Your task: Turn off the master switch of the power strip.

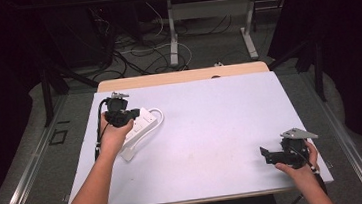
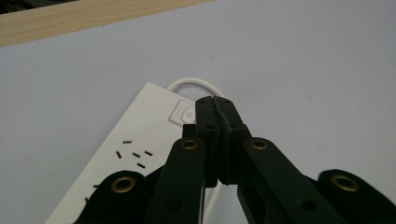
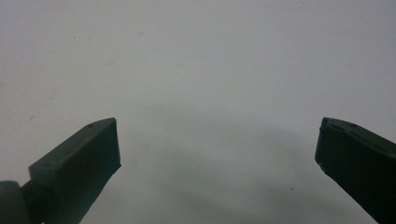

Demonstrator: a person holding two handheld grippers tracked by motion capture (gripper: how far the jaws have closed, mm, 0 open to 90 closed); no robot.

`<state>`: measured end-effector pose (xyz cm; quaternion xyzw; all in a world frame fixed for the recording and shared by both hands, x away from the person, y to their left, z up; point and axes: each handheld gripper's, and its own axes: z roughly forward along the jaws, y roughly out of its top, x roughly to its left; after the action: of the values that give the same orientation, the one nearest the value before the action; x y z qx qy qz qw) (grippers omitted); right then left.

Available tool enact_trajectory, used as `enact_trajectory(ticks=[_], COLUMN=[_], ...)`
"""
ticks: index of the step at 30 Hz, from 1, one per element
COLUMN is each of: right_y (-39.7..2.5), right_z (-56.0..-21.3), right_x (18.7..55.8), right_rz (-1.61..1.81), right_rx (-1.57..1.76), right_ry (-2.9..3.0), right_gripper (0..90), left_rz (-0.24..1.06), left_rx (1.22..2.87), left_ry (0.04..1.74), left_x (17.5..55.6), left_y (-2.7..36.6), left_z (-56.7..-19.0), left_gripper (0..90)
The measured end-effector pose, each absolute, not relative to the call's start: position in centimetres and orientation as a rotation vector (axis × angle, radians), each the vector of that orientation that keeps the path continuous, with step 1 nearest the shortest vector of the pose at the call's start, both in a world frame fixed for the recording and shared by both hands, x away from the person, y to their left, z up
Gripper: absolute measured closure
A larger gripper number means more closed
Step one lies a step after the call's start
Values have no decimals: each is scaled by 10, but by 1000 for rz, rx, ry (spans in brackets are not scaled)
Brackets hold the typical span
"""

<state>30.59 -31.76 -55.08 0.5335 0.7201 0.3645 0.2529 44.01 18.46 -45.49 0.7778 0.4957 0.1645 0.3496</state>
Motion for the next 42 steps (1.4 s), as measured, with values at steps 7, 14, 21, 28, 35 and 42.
enact_trajectory(ticks=[7,14,21,28,35,42], right_y=[-318,-317,-317,-316,-315,-314], right_z=[-552,-553,-554,-555,-556,-556], right_x=[307,307,308,308,309,309], right_rz=[982,987,982,982,982,986], right_rx=[1445,1454,1443,1450,1445,1451], right_ry=[1957,1963,1973,1972,1979,1980], right_gripper=[0,0,0,0,0,0], left_rz=[417,396,384,388,388,387], left_rx=[2031,2033,2027,2035,2037,2040], left_ry=[1293,1313,1348,1379,1405,1434], left_x=[447,456,467,475,482,489], left_y=[178,171,161,155,156,160], left_z=[-462,-471,-480,-487,-494,-501], left_gripper=[900,900,900,900,900,900])
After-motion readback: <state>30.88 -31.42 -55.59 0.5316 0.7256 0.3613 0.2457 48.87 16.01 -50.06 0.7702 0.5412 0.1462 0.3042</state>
